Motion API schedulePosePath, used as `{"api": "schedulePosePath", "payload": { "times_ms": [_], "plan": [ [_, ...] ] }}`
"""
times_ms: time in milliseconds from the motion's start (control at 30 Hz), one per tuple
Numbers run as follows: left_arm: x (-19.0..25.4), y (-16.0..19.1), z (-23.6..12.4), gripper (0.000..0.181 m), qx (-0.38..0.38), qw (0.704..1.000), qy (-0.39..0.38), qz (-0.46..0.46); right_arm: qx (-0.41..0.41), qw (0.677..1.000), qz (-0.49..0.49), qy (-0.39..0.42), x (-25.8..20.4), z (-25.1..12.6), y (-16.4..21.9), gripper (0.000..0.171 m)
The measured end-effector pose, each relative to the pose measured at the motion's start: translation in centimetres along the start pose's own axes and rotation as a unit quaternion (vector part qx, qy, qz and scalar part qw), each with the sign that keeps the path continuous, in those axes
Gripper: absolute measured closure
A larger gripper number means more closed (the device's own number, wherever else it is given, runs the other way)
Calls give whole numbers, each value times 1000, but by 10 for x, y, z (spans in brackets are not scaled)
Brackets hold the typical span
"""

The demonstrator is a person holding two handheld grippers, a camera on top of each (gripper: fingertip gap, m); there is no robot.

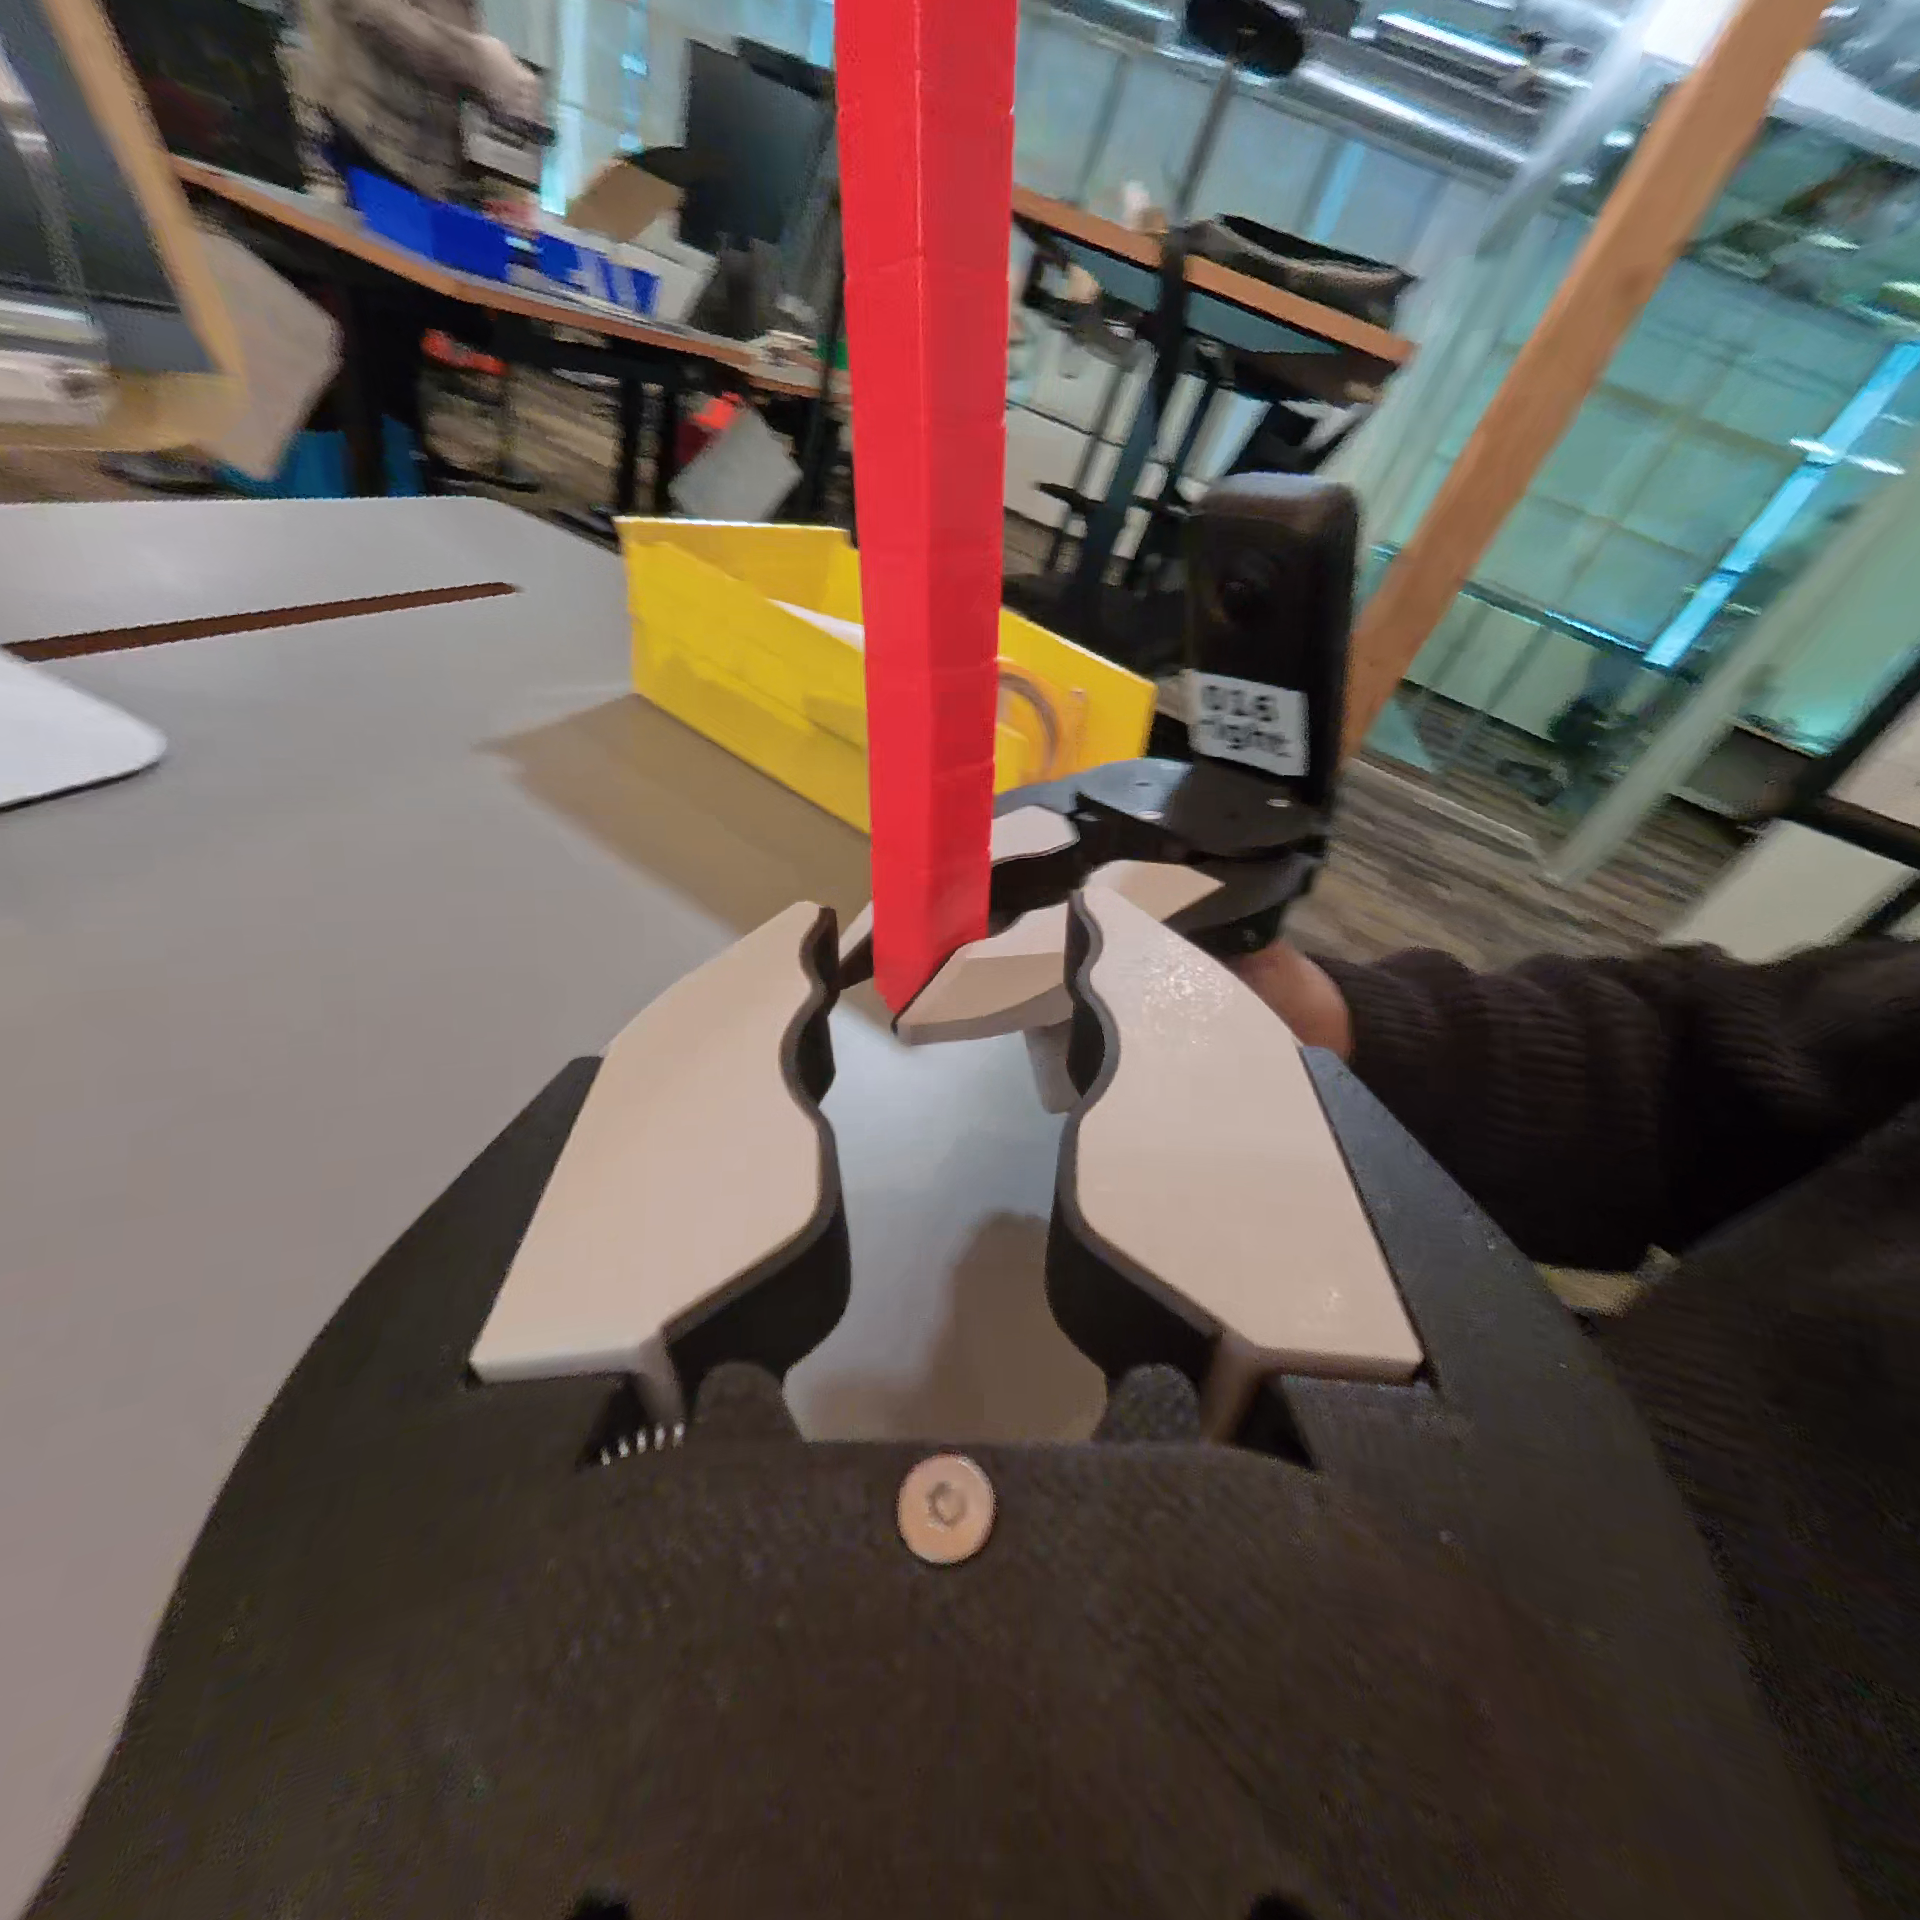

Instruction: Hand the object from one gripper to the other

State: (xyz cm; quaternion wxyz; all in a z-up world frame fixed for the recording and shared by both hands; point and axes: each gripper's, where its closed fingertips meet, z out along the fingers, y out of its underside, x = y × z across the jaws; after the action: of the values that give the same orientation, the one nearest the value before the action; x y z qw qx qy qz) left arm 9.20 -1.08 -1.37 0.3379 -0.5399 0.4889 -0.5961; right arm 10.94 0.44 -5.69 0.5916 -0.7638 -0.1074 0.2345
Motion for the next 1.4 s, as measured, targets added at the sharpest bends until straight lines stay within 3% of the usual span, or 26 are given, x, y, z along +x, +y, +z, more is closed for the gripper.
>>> {"api": "schedulePosePath", "payload": {
  "times_ms": [133, 233, 433, 600, 1233, 1267, 1333, 1400],
  "plan": [
    [-12, 11, 9, 133, 19, 994, -97, 39, -20, 997, -19, 66, 13, 4, 6, 149],
    [-12, 9, 11, 136, 29, 989, -129, 62, -29, 995, -53, 78, 7, 9, 8, 149],
    [-13, 14, 12, 140, 24, 990, -133, 48, -43, 984, -135, 111, -10, 21, 11, 149],
    [-13, 3, 3, 157, 53, 979, -167, 103, -24, 984, -118, 130, -13, 23, 9, 149],
    [-11, 4, 6, 160, 44, 981, -150, 111, -4, 983, -119, 142, -14, 24, 6, 148],
    [-10, 4, 6, 160, 43, 983, -144, 110, -8, 983, -121, 136, -14, 24, 7, 146],
    [-11, 2, 4, 160, 43, 985, -135, 101, -32, 984, -126, 126, -12, 24, 12, 122],
    [-14, 1, 0, 160, 43, 987, -126, 94, -55, 983, -136, 109, -8, 22, 18, 110]
  ]
}}
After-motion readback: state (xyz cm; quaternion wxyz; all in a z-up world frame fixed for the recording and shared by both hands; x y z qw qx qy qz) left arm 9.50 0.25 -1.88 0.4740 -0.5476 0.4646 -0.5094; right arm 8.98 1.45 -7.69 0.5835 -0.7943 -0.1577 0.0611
